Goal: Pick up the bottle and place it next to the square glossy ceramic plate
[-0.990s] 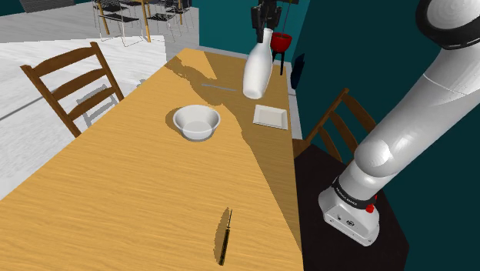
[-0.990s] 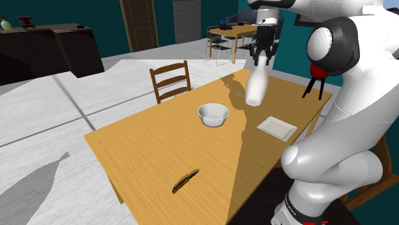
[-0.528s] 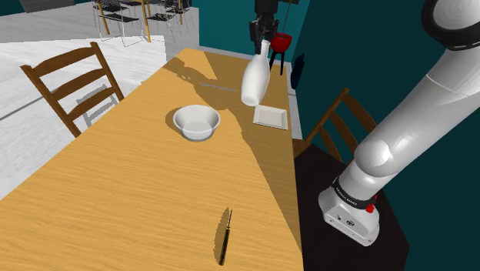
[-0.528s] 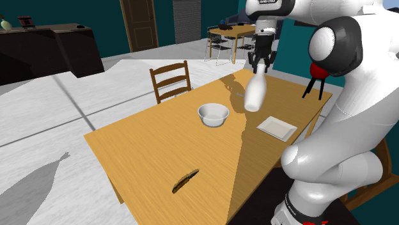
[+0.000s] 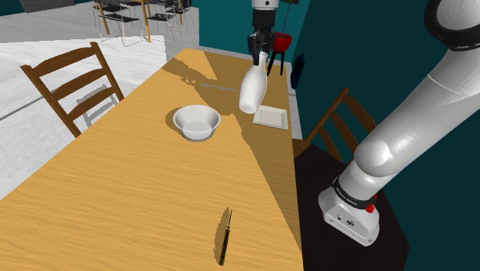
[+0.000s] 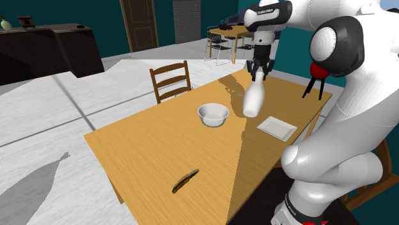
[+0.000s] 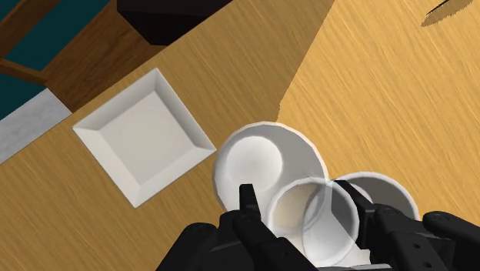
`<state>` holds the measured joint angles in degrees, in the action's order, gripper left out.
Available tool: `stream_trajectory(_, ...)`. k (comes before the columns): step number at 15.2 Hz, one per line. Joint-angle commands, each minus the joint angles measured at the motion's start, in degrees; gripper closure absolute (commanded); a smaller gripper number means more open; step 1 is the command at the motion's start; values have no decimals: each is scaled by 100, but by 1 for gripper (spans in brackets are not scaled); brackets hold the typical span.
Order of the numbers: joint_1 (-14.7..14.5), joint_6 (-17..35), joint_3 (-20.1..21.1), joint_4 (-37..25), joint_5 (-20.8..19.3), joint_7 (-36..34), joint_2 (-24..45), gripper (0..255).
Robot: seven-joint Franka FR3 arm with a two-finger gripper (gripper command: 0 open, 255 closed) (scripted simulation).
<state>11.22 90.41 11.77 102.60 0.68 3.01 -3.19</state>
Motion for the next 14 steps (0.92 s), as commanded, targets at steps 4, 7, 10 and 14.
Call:
stream_trajectory(4, -7, 394, 8, 396, 4, -9, -8, 255)
stream_trajectory(7, -8, 624, 10, 614, 2, -10, 4, 255)
stream_trajectory(10, -10, 852, 12, 819, -2, -13, 28, 255)
stream_trajectory(14, -13, 1154, 16, 1074, -10, -20, 76, 255)
